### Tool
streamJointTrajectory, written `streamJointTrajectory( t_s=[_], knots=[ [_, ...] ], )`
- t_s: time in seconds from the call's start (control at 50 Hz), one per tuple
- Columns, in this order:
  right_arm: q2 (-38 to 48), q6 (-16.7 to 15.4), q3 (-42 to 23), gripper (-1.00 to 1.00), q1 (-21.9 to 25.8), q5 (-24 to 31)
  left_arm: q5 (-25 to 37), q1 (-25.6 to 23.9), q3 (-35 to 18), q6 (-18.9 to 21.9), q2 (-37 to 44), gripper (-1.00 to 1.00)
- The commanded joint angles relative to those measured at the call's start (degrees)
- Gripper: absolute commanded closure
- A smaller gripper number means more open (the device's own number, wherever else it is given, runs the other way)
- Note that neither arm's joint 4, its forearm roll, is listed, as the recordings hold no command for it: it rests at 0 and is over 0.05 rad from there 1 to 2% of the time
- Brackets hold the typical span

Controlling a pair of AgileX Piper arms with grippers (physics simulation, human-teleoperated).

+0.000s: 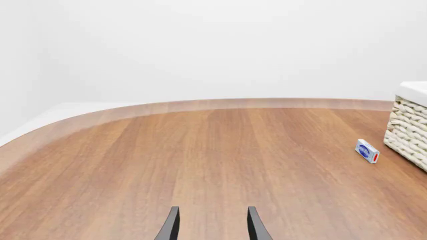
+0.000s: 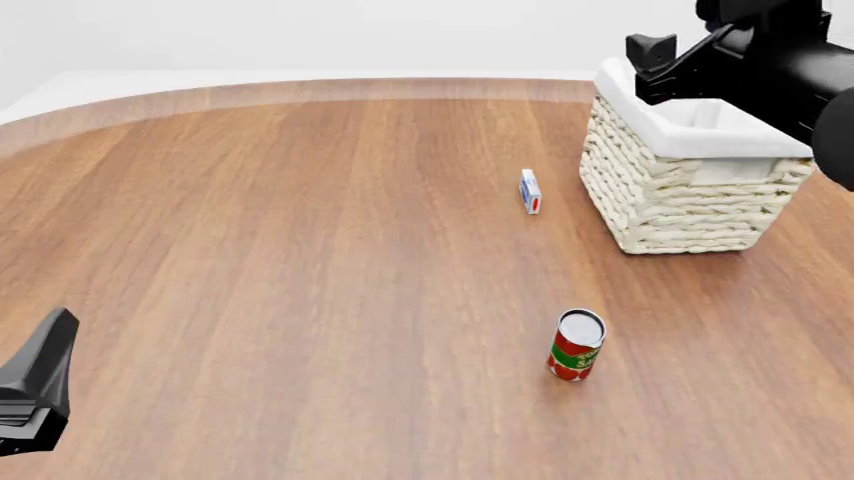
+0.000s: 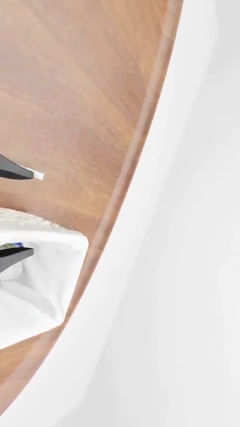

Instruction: Pick up the alphabet soup and the cream cheese box, and put them in the basket.

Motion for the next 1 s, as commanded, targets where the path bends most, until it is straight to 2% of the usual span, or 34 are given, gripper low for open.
streamJointTrajectory(
  t_s=[0.02,0.44,0.58,0.62,0.74,1.0],
  knots=[
    [-0.95,-0.14,2.79,-1.00,2.70,-0.71,0.00,0.00,0.00,0.00,0.00,-1.00],
    [2.58,-0.52,1.96,-1.00,6.94,-0.95,0.00,0.00,0.00,0.00,0.00,-1.00],
    [4.71,0.69,0.96,-1.00,7.56,-1.12,0.00,0.00,0.00,0.00,0.00,-1.00],
    [5.54,2.12,0.13,-1.00,7.61,-0.80,0.00,0.00,0.00,0.00,0.00,-1.00],
    [7.39,2.54,-0.52,-1.00,7.79,-1.28,0.00,0.00,0.00,0.00,0.00,-1.00],
    [13.90,5.67,-3.48,-1.00,6.79,-2.18,0.00,0.00,0.00,0.00,0.00,-1.00]
  ],
)
